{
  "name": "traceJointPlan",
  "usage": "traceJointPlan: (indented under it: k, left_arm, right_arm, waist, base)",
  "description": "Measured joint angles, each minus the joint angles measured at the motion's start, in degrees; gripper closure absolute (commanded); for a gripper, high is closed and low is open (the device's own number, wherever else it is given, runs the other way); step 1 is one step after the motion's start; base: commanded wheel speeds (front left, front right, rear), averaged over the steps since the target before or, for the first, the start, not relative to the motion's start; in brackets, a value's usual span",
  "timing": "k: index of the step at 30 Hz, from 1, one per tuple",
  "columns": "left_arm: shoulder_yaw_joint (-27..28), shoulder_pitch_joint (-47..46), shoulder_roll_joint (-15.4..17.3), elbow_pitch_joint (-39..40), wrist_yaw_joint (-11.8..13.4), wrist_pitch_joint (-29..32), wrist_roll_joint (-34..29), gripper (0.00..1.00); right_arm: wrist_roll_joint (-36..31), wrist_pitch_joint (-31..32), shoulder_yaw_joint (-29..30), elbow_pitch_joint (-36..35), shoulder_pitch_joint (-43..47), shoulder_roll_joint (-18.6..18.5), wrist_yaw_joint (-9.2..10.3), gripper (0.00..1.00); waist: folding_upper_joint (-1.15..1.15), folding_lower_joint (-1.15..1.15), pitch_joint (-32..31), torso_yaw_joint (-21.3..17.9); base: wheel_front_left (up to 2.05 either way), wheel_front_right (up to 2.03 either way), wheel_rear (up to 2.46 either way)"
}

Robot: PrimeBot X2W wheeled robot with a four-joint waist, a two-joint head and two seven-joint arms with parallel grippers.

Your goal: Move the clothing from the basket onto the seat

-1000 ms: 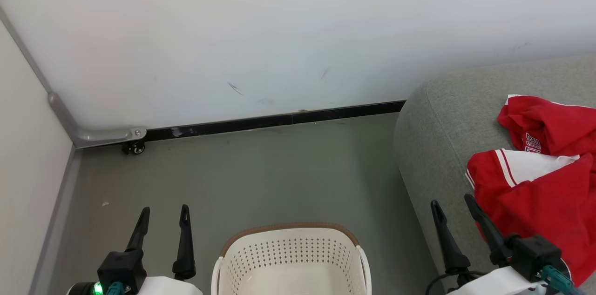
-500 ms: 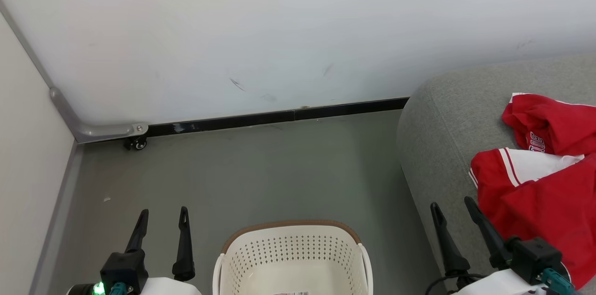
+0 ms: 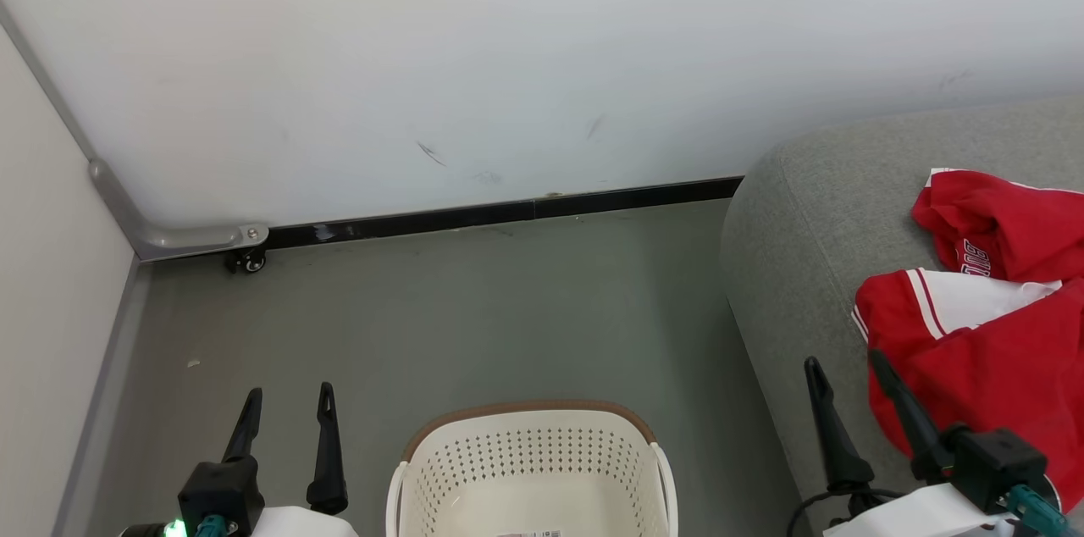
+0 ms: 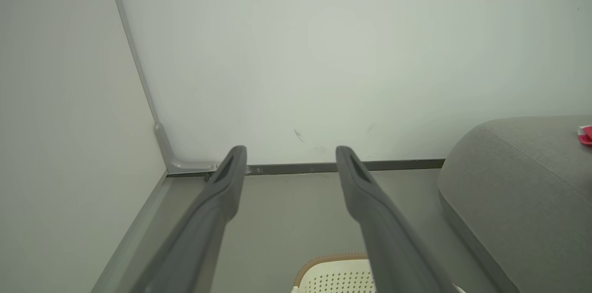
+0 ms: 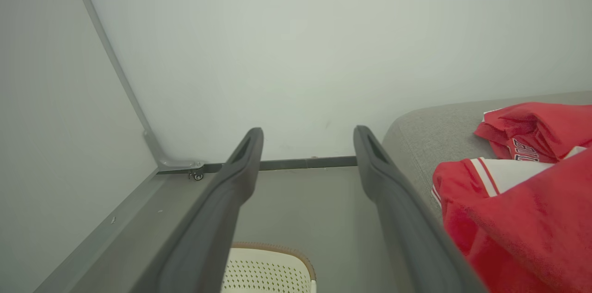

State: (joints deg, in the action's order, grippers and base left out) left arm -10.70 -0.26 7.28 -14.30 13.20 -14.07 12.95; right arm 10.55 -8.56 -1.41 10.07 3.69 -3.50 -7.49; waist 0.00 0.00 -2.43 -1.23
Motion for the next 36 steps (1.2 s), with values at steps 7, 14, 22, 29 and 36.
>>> traceJointPlan:
  k: [7, 14, 22, 29, 36]
  left_arm:
    - [0.02, -0.03, -0.01, -0.18, 0.0, 0.0, 0.0, 0.0]
    - [0.03, -0.06, 0.04, -0.44, -0.01, 0.0, 0.24, 0.0]
    - [-0.29, 2.44, -1.09, -4.31, -0.18, 0.4, 0.8, 1.0]
    - [2.38, 2.16, -1.74, -5.76, -1.31, 2.49, 5.21, 1.0]
    - [3.71, 1.04, -1.93, -6.06, -2.76, 4.65, 11.78, 1.0]
  right_arm:
    - [-0.09, 0.0, 0.96, -0.22, 0.0, 0.12, 0.0, 0.0]
    - [-0.38, 0.0, 1.22, -0.29, 0.01, 0.27, 0.0, 0.0]
    - [-0.07, 0.0, 0.92, 3.5, 2.01, 0.52, 0.0, 1.0]
    - [4.14, 0.58, 1.11, 3.5, 1.98, 0.6, 0.0, 1.0]
    - [11.33, 1.6, 1.59, 3.56, 1.87, 0.65, 0.0, 1.0]
  waist:
    - [0.0, 0.0, -0.19, -0.17]
    - [0.0, 0.0, -0.24, -0.15]
    - [0.0, 0.0, -0.24, -0.15]
    - [0.0, 0.0, -0.15, -0.14]
    - [0.0, 0.0, 0.05, -0.02]
  base:
    - [0.0, 0.0, 0.0]
    - [0.0, 0.0, 0.0]
    - [0.0, 0.0, 0.0]
    - [0.0, 0.0, 0.0]
    - [0.0, 0.0, 0.0]
